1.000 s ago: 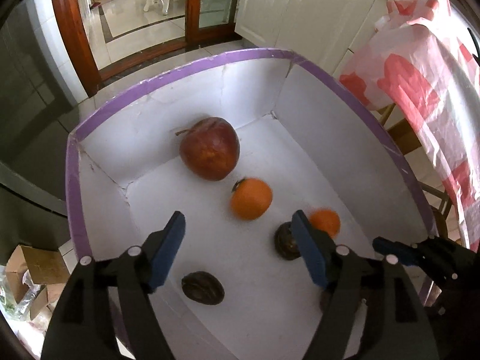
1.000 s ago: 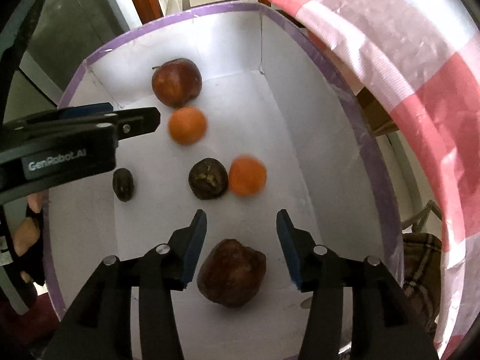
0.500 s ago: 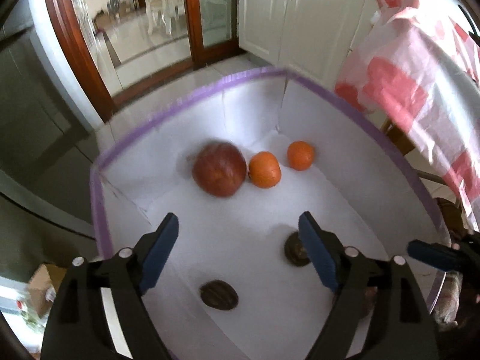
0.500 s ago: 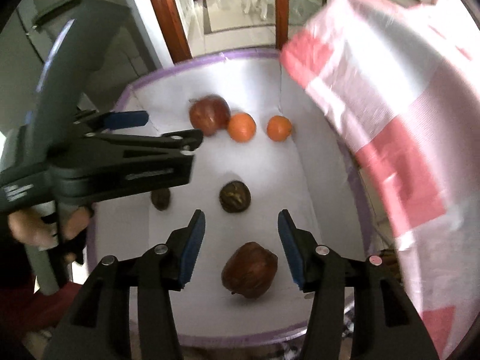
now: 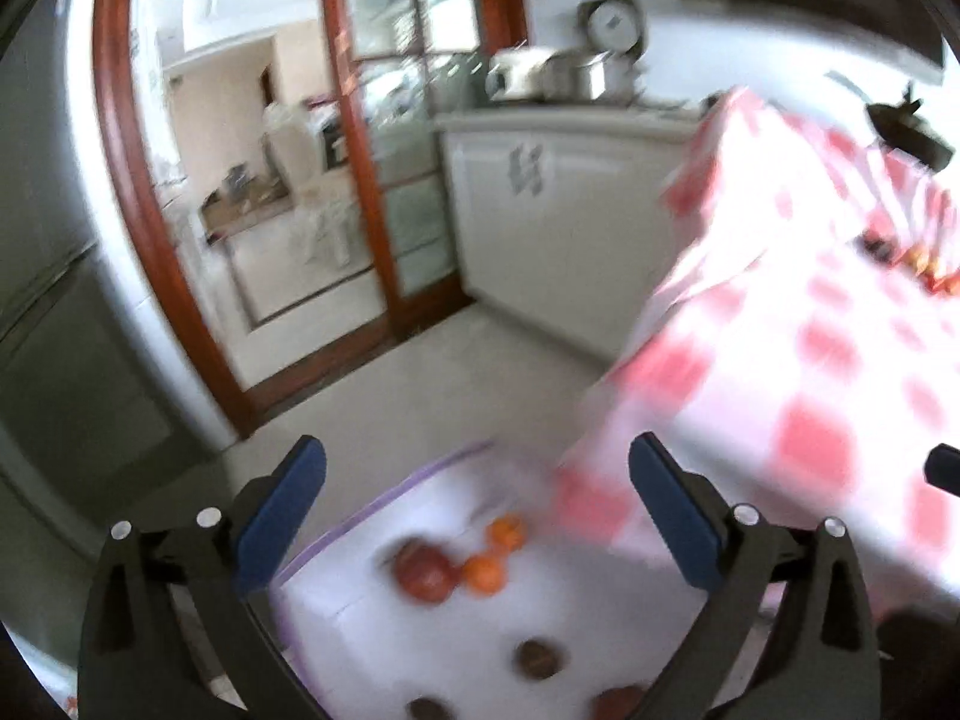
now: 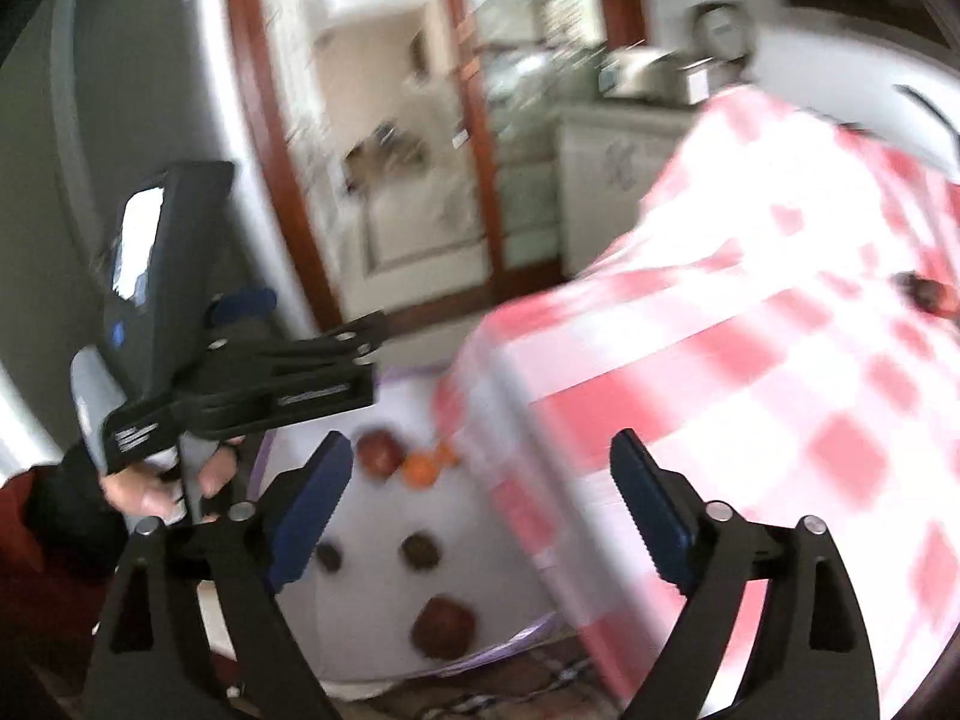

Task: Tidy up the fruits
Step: 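Move both open tools back over the fruits on the table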

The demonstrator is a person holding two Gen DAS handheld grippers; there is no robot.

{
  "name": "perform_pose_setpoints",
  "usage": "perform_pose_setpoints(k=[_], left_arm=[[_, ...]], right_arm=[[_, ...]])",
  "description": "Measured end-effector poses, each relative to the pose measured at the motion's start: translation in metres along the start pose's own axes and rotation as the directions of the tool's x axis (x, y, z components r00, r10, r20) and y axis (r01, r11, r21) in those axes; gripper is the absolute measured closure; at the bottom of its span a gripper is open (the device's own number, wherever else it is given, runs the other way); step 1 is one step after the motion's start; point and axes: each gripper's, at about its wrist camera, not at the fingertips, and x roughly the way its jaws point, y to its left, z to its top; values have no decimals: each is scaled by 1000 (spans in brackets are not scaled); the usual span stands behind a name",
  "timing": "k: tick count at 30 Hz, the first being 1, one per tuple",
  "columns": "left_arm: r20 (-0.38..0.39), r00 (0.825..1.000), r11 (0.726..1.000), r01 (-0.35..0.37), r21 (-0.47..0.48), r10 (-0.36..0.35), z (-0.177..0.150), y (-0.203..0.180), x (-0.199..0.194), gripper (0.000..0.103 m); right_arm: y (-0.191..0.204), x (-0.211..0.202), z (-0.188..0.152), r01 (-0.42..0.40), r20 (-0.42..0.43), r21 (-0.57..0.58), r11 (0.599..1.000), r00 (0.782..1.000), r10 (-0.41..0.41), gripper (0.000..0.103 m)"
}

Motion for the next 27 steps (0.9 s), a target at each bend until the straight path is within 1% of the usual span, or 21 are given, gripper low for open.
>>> perform_pose_setpoints(k=[2,3,4,5,6,7,9,11,12,13,15,16,17,19,22,24,27], left_arm=[[16,996,996,84,3,-84,21,-26,-6,2],[13,991,991,137,8,-137,32,-45,-7,2],[7,985,985,172,11,-172,39,-59,-7,2],[-4,975,975,223,11,-223,49,-79,-5,2],[-12,967,967,256,9,-256,54,-94,-4,2],[-25,954,954,300,4,-300,62,-116,0,2],[-50,931,932,362,-2,-362,72,-157,6,2],[-83,901,904,427,-4,-426,81,-203,18,2],[-96,887,892,453,-4,-451,84,-223,23,2],[-110,871,877,481,-7,-478,89,-246,31,2],[-127,852,860,510,-20,-508,95,-284,49,2],[-132,845,854,519,-37,-519,99,-305,58,2],[-133,841,851,523,-54,-525,103,-325,65,2],[-130,836,846,527,-84,-533,111,-362,84,2],[-130,836,845,523,-107,-534,118,-399,96,2],[-130,836,845,519,-131,-533,124,-418,105,2],[-128,825,832,529,-166,-550,129,-444,119,2]], right_arm=[[-28,-26,6,49,63,69,996,997,-53,16],[-42,-38,8,72,88,100,992,993,-81,16],[-54,-47,9,94,105,123,988,989,-107,16],[-66,-56,8,125,121,146,981,982,-143,16],[-85,-68,7,178,130,177,968,971,-202,16],[-100,-75,6,218,130,204,954,960,-247,16],[-131,-92,1,284,124,268,921,937,-326,16],[-170,-108,-10,349,93,360,865,909,-405,16],[-188,-111,-18,371,75,397,840,898,-433,16],[-212,-121,-25,402,47,443,801,882,-468,16],[-236,-131,-33,439,11,488,754,861,-508,16],[-254,-138,-38,459,-11,518,721,847,-531,16],[-268,-144,-47,468,-24,542,698,839,-544,16],[-297,-150,-55,485,-56,585,650,824,-564,16],[-328,-156,-60,504,-92,623,599,807,-583,16],[-339,-154,-57,518,-110,626,583,799,-592,16],[-365,-149,-53,532,-130,621,576,794,-594,16]])
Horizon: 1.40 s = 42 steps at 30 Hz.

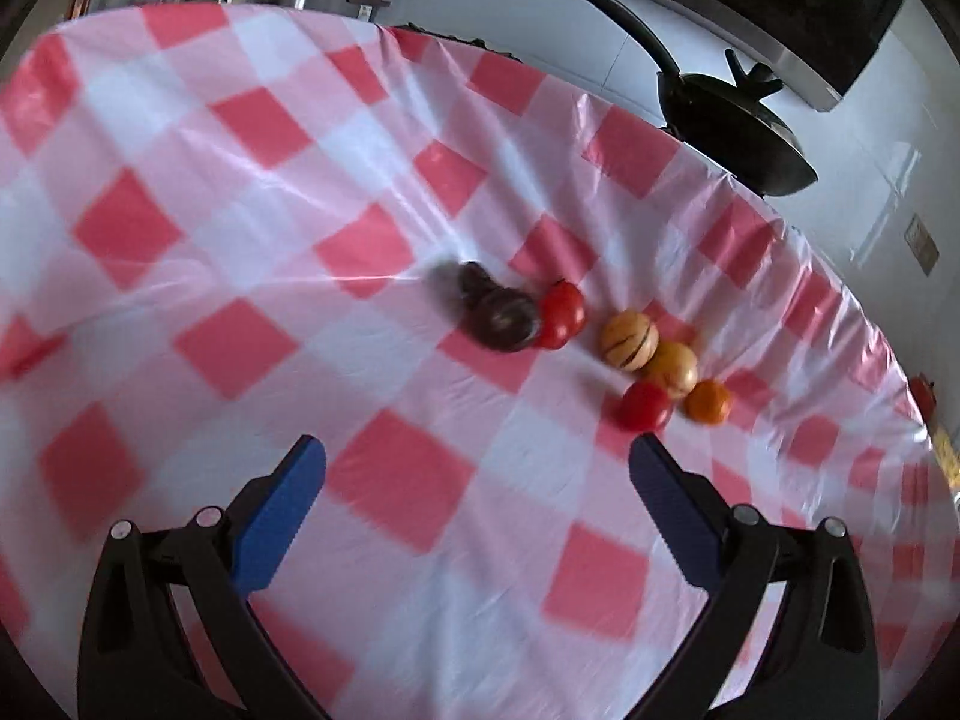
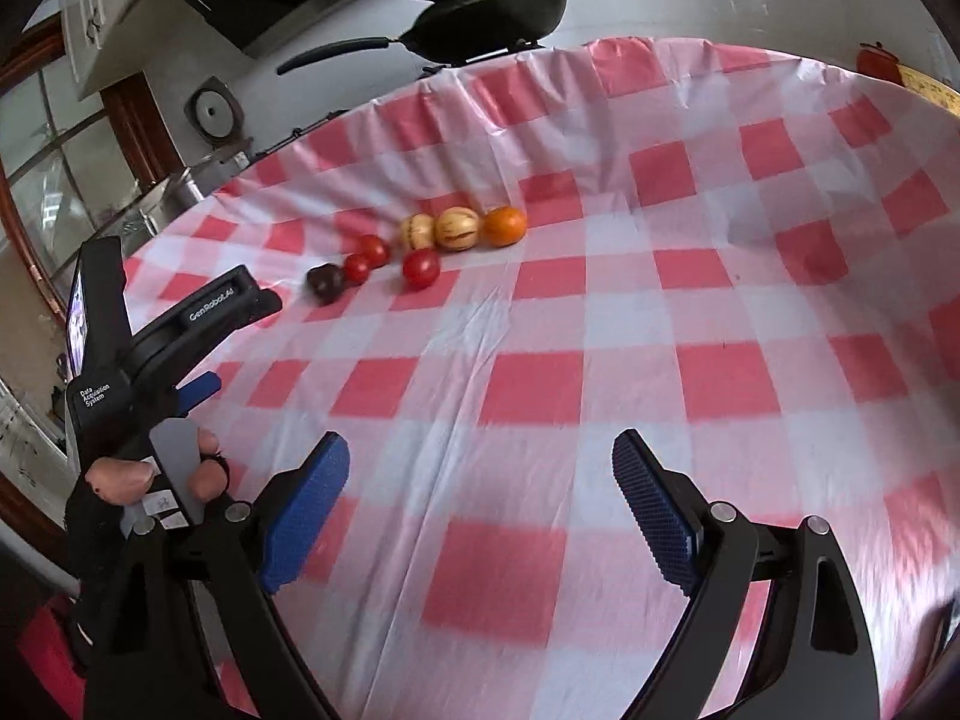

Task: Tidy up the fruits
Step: 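Move both open tools back over the fruits on the table, then grasp an orange with the right tool while the left tool grasps a red tomato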

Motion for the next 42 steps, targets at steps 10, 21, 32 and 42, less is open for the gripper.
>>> perform_pose_setpoints(k=[10,21,32,42], left_arm=[[-4,982,978,188,-87,-189,-4,9,21,2],[-37,978,976,204,-76,-207,-6,5,26,2],[-48,977,976,206,-68,-210,-6,4,28,2],[-46,973,974,223,-34,-224,-8,0,23,2]], right_arm=[[-19,99,73,112,-39,-38,993,993,-113,16],[-8,210,137,138,-148,-171,976,975,-164,33],[-5,206,134,127,-123,-119,985,982,-142,62],[-37,112,70,83,16,133,988,996,-86,62]])
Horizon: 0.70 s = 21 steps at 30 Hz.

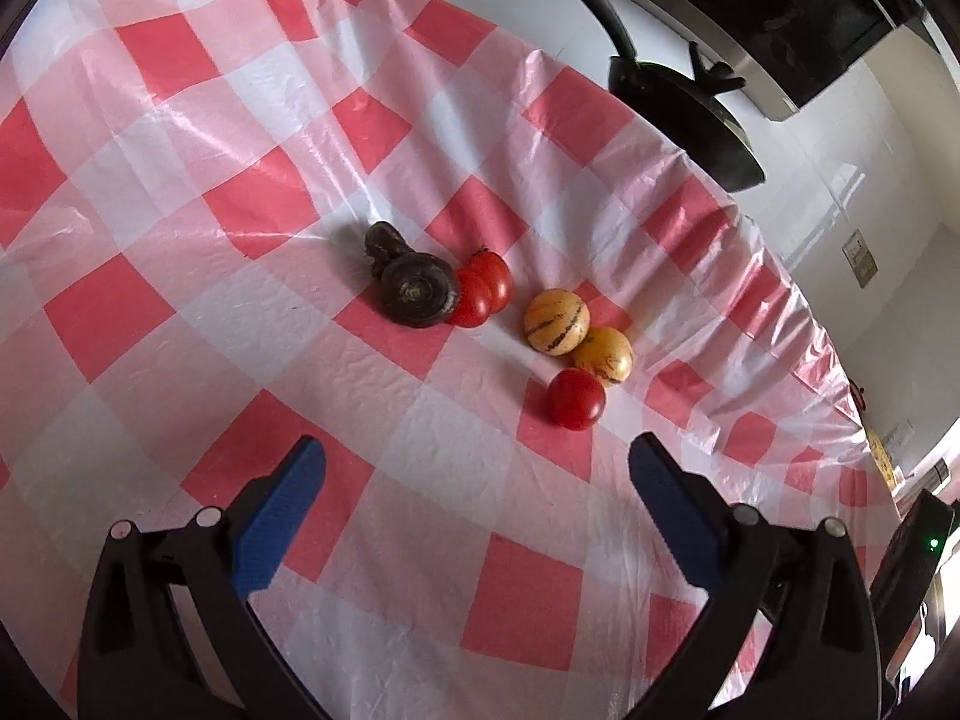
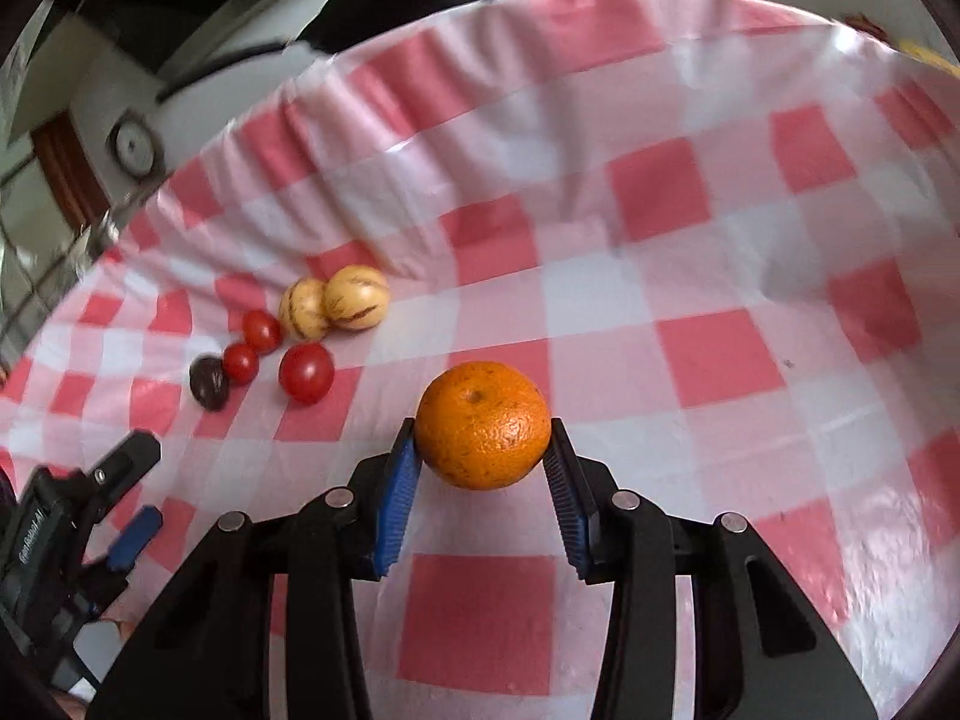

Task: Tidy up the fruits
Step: 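Grasp an orange with the right tool while the left tool grasps a red tomato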

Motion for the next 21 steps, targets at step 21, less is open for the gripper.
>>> perform_pose_setpoints(k=[21], left_arm=[[-61,980,951,-169,257,191,8,-78,75,4]], right_arm=[[-19,-3,-2,-104,-10,111,988,994,106,61]])
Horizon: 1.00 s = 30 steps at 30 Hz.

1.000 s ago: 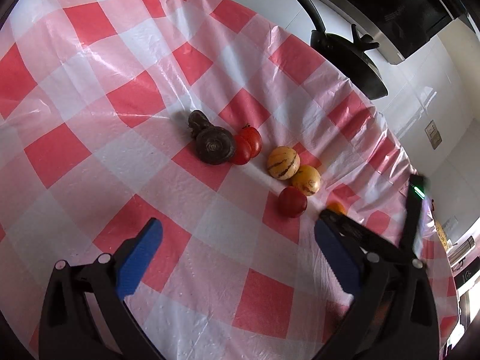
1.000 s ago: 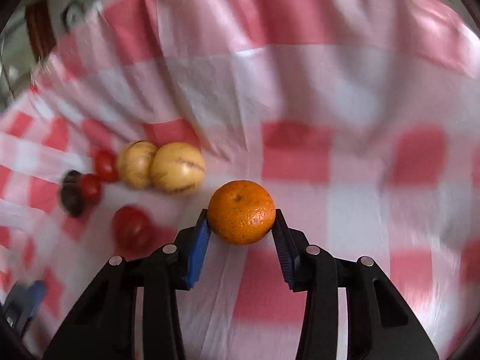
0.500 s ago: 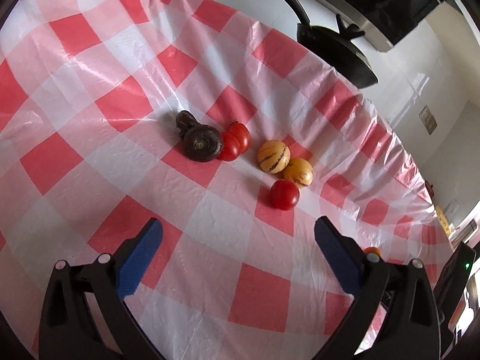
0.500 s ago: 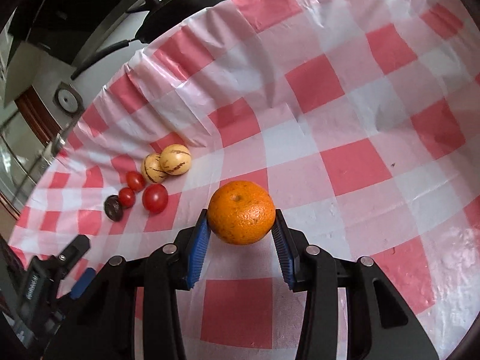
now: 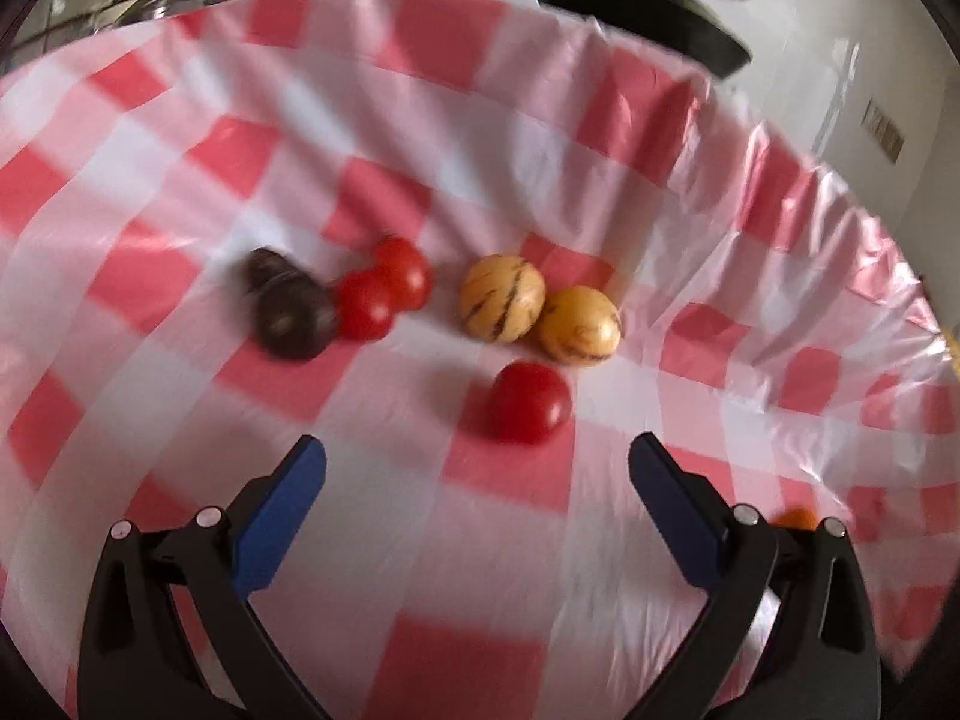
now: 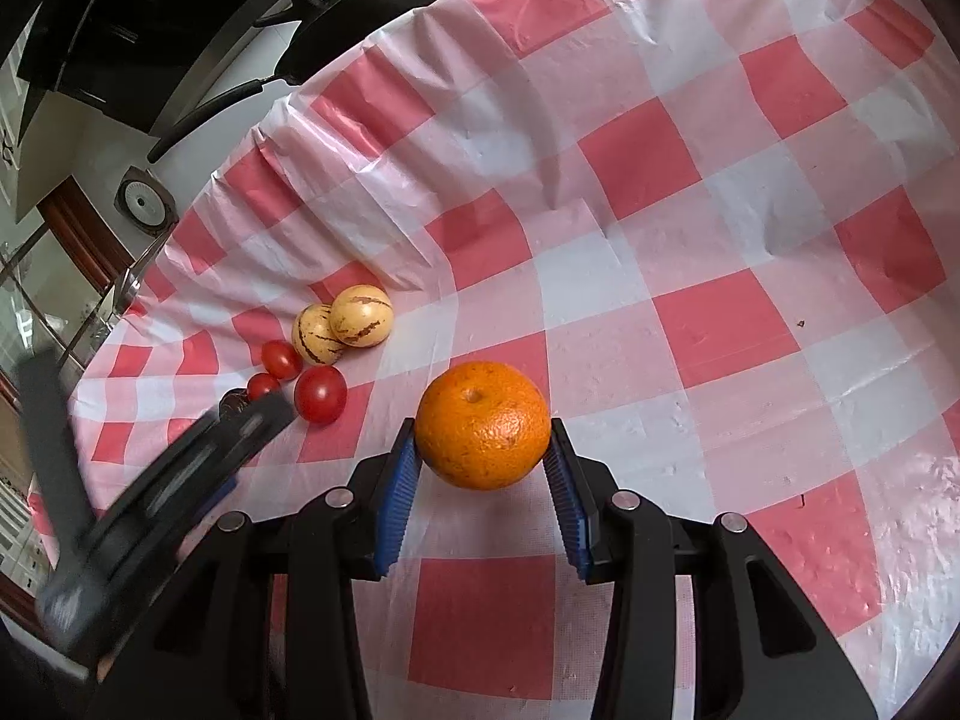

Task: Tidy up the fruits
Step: 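Grasp an orange with the right tool while the left tool grasps a red tomato, then carry the held orange and tomato from the table over the white box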

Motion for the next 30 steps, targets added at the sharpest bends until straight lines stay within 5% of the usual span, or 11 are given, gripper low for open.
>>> perform_pose_setpoints(k=[7,9,15,30], left_arm=[[-102,994,997,-19,70,26,18,-21,42,37],[-110,993,991,-20,136,35,17,-26,42,67],[-47,999,986,-4,164,12,6,-16,15,68],[81,994,997,71,-37,-68,-42,56,-72,68]], right_arm=[[1,3,0,-3,-2,2,1000,1000,3,61],[1,3,1,-5,-3,1,1000,1000,5,61],[1,3,0,-9,0,3,1000,1000,9,61],[0,2,0,-23,5,12,1000,1000,23,61]])
